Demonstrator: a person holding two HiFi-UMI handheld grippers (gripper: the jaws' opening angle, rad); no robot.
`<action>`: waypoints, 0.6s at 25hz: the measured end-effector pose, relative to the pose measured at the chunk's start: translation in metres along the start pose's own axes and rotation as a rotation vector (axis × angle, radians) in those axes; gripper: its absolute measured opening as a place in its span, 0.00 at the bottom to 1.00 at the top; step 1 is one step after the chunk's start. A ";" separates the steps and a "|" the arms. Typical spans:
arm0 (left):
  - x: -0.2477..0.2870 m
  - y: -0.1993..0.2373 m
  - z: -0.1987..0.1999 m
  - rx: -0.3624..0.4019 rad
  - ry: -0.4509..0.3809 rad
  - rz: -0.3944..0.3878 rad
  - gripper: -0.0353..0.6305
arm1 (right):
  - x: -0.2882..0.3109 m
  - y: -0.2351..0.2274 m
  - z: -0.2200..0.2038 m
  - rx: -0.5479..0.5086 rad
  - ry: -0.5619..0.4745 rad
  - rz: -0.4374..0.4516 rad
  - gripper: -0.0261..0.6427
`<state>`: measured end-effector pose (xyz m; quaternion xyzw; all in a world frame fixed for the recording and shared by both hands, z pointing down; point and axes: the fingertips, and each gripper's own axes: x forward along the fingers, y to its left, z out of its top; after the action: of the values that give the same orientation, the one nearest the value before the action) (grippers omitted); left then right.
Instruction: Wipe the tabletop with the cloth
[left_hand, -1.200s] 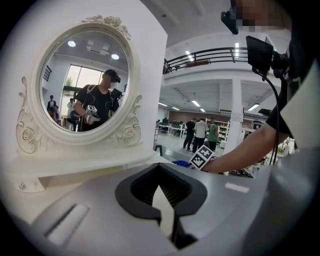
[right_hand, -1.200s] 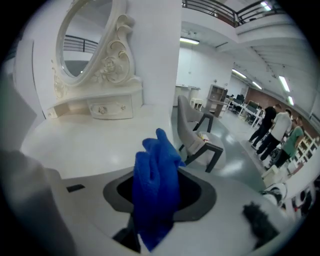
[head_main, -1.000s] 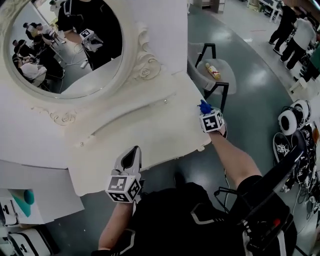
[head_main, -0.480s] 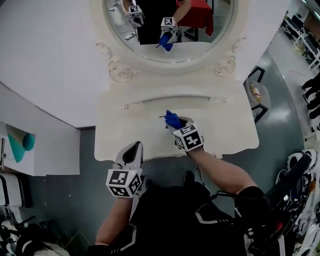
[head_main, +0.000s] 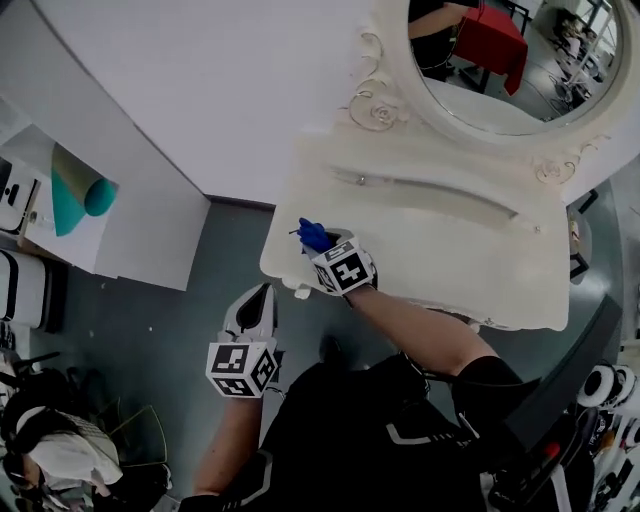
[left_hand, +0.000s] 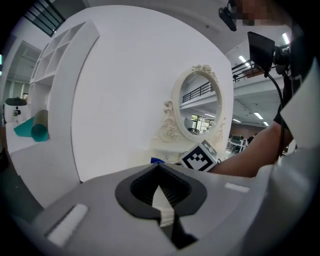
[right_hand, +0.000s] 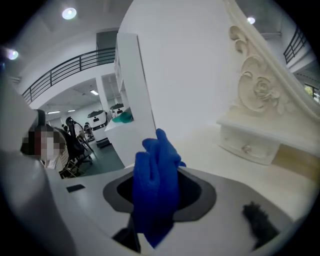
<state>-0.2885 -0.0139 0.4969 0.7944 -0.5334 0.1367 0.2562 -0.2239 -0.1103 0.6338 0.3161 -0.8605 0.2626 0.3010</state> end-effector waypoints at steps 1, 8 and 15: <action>-0.008 0.012 -0.004 -0.011 0.002 0.020 0.06 | 0.014 0.012 0.002 -0.009 0.011 0.014 0.28; -0.046 0.057 -0.027 -0.045 0.033 0.088 0.06 | 0.092 0.052 0.010 -0.100 0.085 0.031 0.28; -0.054 0.062 -0.028 -0.060 0.024 0.109 0.06 | 0.105 0.053 -0.009 -0.198 0.156 0.014 0.28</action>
<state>-0.3655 0.0254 0.5101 0.7544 -0.5766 0.1441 0.2787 -0.3229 -0.1100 0.6985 0.2577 -0.8584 0.2021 0.3948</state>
